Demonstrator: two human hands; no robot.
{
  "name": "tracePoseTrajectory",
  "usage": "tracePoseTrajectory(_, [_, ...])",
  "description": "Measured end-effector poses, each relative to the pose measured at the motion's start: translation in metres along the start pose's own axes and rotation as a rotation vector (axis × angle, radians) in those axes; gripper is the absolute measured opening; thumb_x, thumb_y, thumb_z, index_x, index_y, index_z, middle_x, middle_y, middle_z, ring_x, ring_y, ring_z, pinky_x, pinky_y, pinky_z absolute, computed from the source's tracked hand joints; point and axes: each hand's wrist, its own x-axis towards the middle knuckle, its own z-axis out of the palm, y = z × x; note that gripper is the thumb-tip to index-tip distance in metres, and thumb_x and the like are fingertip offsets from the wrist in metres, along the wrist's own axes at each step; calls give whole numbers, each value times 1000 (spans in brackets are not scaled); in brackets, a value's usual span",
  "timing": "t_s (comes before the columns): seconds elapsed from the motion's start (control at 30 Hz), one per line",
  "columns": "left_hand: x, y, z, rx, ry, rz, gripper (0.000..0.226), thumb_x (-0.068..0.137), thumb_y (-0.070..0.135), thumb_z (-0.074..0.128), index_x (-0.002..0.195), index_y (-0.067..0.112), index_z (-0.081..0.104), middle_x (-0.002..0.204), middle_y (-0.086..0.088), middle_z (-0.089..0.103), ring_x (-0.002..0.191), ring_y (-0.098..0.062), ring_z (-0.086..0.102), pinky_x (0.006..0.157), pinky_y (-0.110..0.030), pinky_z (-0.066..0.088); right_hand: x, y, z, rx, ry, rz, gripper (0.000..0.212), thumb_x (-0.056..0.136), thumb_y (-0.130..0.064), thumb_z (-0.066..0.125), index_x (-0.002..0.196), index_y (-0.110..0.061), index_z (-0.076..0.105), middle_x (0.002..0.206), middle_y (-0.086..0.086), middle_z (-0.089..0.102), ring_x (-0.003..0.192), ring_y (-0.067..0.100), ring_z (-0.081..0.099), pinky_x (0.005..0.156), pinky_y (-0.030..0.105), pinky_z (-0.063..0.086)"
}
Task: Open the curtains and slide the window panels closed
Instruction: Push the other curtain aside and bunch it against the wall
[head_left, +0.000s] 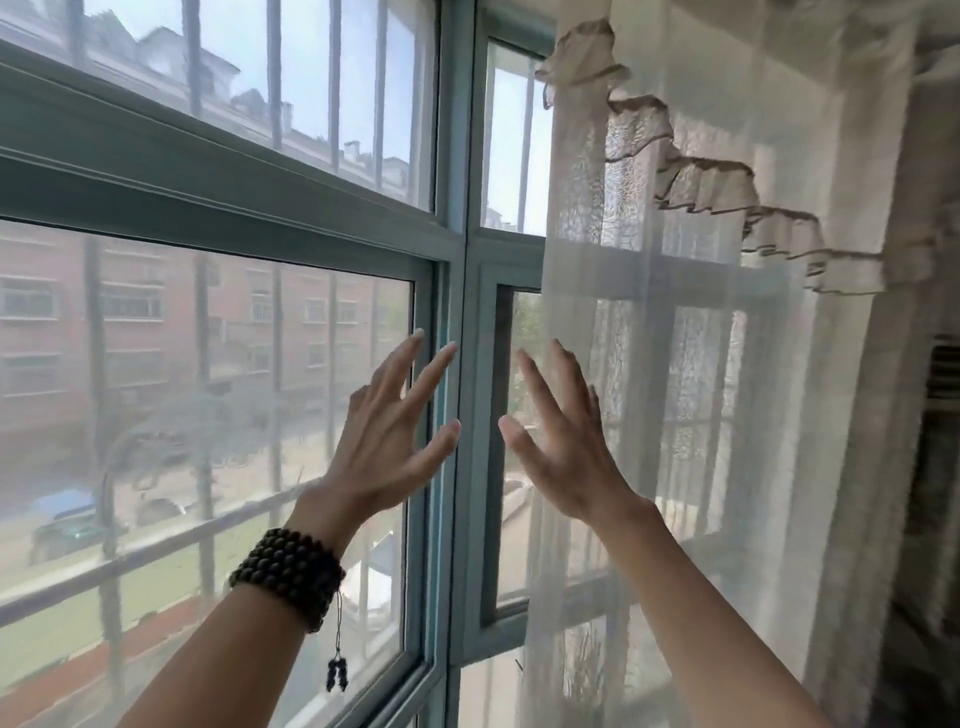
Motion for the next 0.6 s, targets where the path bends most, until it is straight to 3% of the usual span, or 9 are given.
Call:
tracePoseTrajectory(0.3, [68, 21, 123, -134, -33, 15, 80, 88, 76, 30, 157, 47, 3, 169, 8, 1, 152, -19, 17, 110, -61, 33, 8, 128, -30, -171, -4, 111, 72, 95, -67, 30, 157, -56, -5, 167, -8, -29, 151, 11, -31, 124, 57, -10])
tracePoseTrajectory(0.47, [94, 19, 183, -183, -46, -25, 91, 86, 76, 35, 158, 41, -6, 169, 9, -1, 154, -15, 11, 113, -56, 29, 25, 175, -41, -216, -14, 146, 74, 93, -68, 30, 156, -55, -6, 166, -9, -32, 151, 12, -32, 124, 57, -10])
tracePoseTrajectory(0.6, [105, 9, 218, -205, -70, -100, 105, 82, 81, 41, 158, 35, -14, 169, 9, -4, 154, -13, 7, 112, -58, 29, 39, 199, -35, -265, -14, 164, 73, 101, -57, 39, 157, -54, -8, 165, -8, -35, 150, 13, -34, 123, 59, -12])
